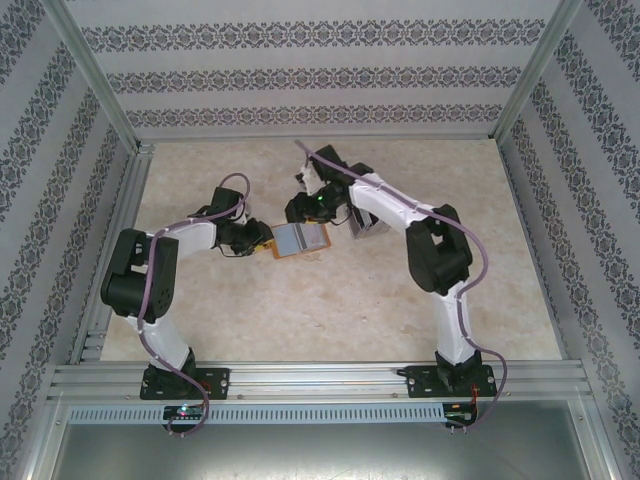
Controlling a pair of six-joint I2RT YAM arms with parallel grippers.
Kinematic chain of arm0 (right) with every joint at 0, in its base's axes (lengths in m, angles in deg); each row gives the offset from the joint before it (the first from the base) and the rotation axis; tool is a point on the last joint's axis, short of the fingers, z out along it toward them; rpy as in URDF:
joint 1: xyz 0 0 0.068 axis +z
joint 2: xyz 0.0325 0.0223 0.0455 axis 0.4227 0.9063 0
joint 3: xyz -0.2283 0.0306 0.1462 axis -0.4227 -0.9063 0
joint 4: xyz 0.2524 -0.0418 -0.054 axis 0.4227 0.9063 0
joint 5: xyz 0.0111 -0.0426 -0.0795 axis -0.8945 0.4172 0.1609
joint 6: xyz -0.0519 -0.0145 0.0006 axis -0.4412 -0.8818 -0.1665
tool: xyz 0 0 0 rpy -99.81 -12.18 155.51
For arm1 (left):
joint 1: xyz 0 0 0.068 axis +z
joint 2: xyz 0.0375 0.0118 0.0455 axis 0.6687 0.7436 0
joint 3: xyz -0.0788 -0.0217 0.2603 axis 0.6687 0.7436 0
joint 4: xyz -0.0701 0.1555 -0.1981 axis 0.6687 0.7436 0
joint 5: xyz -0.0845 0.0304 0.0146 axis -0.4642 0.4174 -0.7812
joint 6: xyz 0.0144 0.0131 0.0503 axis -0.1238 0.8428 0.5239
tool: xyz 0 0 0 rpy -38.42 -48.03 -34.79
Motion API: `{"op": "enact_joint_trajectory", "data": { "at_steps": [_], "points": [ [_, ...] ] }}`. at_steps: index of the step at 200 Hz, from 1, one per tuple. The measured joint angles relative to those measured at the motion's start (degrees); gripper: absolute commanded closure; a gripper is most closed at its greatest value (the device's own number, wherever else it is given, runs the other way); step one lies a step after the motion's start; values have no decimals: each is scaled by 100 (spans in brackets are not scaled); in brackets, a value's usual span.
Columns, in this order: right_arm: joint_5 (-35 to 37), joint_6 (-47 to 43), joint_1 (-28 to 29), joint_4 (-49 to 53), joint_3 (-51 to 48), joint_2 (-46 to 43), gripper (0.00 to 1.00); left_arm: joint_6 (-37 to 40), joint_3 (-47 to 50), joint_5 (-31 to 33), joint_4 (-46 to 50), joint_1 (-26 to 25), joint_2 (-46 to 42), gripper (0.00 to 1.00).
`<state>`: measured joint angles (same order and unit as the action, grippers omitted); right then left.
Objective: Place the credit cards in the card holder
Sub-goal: Flip over the card slot in the card holder, then pick up the credit card from the storage box.
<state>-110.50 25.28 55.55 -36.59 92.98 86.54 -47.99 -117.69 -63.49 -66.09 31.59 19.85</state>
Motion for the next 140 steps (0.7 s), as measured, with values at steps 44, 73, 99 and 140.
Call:
{"op": "enact_joint_trajectory", "data": {
  "at_steps": [44,73,99,140],
  "points": [
    [378,-28,-662,-98,-584,-831,49,225,-562,275,605,11,-501,59],
    [660,-50,-1115,-175,-968,-1255,48,289,-975,275,752,37,-621,59],
    [881,-96,-1530,-245,-1268,-1502,48,282,-1259,203,767,31,-608,59],
    [1139,-136,-2096,-317,-1687,-1672,48,197,-1908,-13,660,-210,0,59]
  ]
}}
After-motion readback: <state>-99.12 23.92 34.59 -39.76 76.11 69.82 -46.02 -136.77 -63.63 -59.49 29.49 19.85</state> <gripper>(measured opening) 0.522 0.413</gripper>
